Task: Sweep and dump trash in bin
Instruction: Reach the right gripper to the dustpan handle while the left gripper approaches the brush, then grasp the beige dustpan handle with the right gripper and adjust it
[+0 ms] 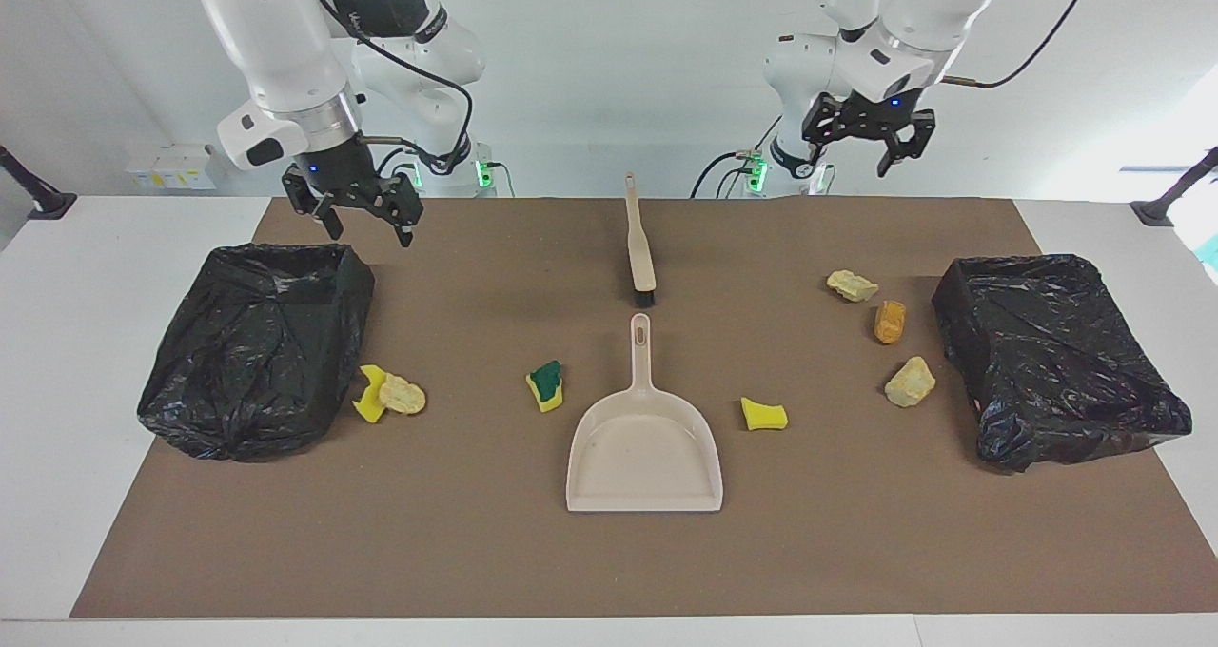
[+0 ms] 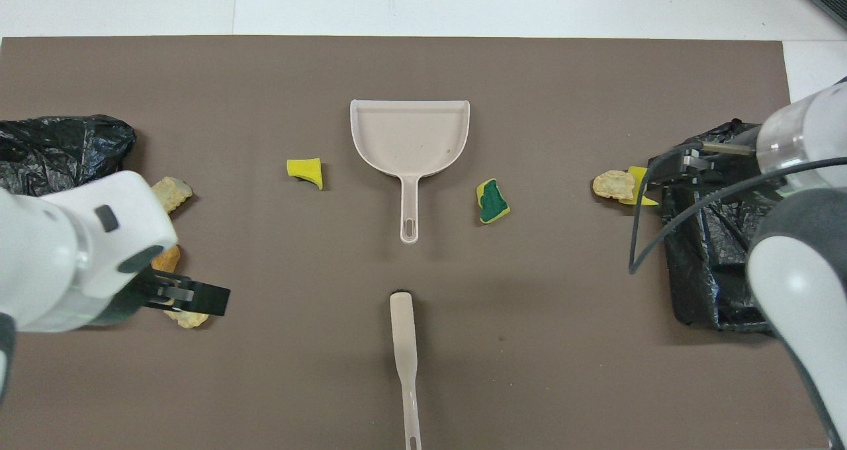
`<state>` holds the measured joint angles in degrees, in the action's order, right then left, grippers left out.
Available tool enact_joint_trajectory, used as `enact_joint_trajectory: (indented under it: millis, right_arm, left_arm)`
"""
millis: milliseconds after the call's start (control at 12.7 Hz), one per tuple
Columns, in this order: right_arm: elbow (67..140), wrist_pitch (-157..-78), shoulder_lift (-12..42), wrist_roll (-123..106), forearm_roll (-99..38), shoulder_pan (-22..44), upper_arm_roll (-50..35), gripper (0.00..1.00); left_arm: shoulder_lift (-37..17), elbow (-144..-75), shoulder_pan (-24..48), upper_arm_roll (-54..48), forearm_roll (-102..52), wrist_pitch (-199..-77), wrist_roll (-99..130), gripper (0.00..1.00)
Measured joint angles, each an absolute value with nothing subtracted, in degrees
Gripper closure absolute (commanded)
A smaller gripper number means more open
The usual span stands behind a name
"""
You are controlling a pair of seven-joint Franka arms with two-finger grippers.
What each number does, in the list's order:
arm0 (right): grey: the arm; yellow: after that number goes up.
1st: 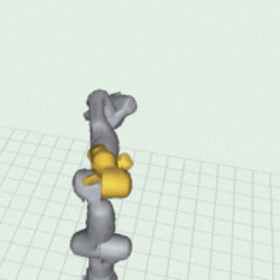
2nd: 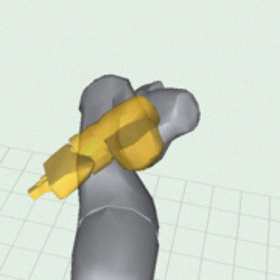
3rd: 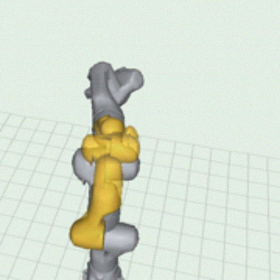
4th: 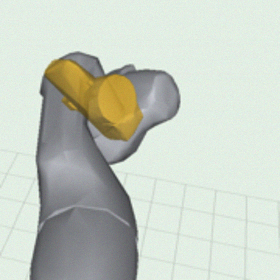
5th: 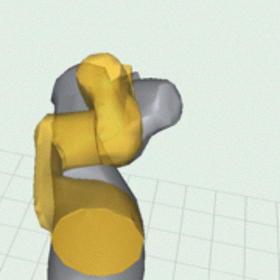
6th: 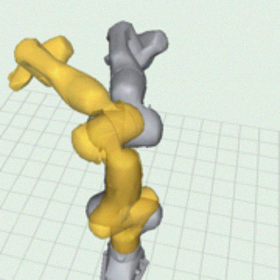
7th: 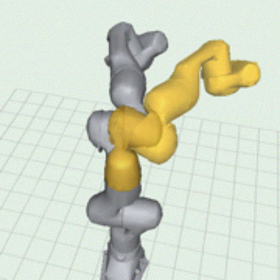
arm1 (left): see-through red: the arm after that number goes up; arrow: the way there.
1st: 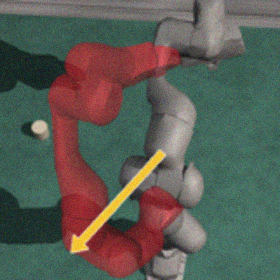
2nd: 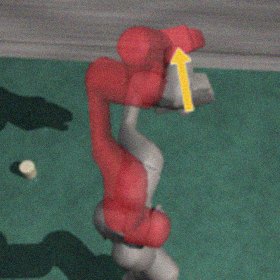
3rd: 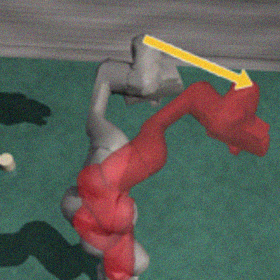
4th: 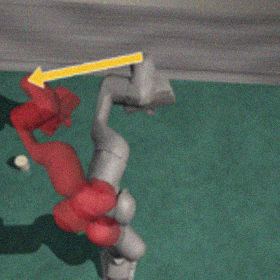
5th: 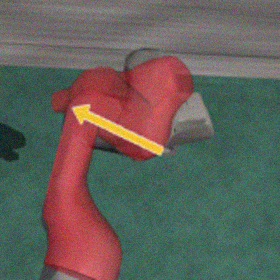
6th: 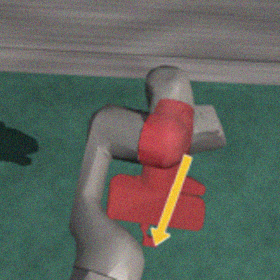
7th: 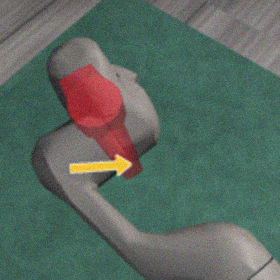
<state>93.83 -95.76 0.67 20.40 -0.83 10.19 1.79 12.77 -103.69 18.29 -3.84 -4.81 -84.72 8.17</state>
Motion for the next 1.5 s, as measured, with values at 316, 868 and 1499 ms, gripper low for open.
enact_joint_trajectory:
  millis: [316,868,1499]
  right_arm:
    - [97.2,-103.5,3.7,33.5,-1.2,18.4,1.6,0.00]
    - [99.5,-121.0,15.2,50.5,-2.1,30.5,1.5,0.00]
    - [97.9,-132.3,24.0,54.4,-2.1,37.0,2.1,0.32]
  left_arm:
    - [13.8,-111.7,27.0,-4.0,-7.3,-90.7,17.7,0.00]
    - [20.4,-132.4,38.7,-3.9,-9.1,-107.6,28.4,0.00]
    - [18.9,-142.9,55.3,-4.1,-9.2,-125.0,46.0,0.00]
